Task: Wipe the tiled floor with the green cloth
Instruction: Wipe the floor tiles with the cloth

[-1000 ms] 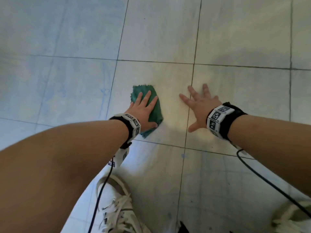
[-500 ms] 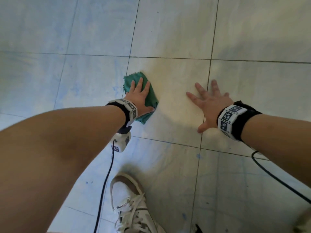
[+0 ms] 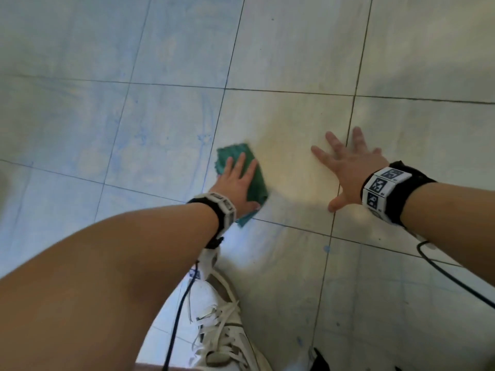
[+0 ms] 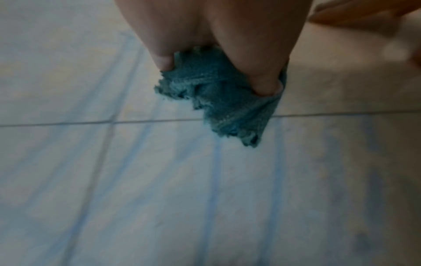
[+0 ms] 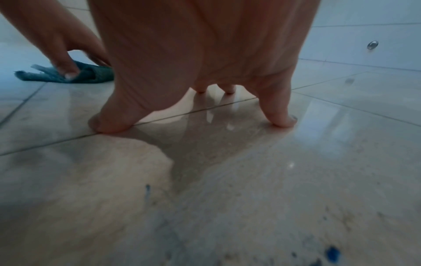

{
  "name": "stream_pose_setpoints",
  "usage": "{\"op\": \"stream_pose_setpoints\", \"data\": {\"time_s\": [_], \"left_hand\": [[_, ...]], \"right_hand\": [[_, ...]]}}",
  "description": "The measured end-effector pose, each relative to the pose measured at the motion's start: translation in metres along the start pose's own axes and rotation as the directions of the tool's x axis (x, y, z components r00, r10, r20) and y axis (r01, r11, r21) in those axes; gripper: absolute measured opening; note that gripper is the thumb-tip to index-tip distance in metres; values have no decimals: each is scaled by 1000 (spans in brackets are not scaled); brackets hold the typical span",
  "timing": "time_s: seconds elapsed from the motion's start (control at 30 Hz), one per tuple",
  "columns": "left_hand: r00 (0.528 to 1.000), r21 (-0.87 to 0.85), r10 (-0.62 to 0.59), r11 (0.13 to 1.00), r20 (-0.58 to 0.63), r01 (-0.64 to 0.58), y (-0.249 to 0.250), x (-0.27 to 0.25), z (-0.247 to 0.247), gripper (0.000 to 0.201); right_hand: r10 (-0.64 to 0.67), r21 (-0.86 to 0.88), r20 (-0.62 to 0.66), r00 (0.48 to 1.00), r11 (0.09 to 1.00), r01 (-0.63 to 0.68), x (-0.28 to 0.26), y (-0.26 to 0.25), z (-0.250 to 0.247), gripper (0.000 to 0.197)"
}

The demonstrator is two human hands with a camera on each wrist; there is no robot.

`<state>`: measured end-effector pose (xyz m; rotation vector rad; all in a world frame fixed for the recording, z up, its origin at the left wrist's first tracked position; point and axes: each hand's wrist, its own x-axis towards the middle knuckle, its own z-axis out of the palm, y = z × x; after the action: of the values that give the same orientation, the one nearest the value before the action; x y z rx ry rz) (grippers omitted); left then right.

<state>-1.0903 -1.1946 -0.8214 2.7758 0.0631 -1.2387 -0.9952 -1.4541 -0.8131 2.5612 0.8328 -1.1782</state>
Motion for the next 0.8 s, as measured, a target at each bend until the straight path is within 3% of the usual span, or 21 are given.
{"op": "stream_pose_setpoints", "data": {"time_s": [0.17,0.33,0.43,0.53,0.6,0.7,0.8], "left_hand": [[991,-77,-130,989,-25,128,-46,-9,13,114],[989,5,-146,989,21,146,-50,-13,2,112],[1000,88,8,996,23,-10,9,-10,-1,110],[975,159,217,962,44,-222,96,-3,10,108],[960,180,274,943,53,-280,132,3,15,108],[950,214,307,926,50,-311,134,7,15,108],[960,188,280,942,24,-279,94,10,3,109]], "right_hand": [[-2,-4,14,1000,1000,2,0,0,-1,142],[-2,-11,12,1000,1000,2,1,1,3,141],[3,-11,15,1000,1000,-3,1,1,1,141],[2,-13,9,1000,1000,-2,3,0,1,141],[-1,-13,5,1000,1000,1,5,1,2,140],[-1,-14,7,1000,1000,1,5,2,3,139],[-5,-12,9,1000,1000,5,3,4,4,140]]}}
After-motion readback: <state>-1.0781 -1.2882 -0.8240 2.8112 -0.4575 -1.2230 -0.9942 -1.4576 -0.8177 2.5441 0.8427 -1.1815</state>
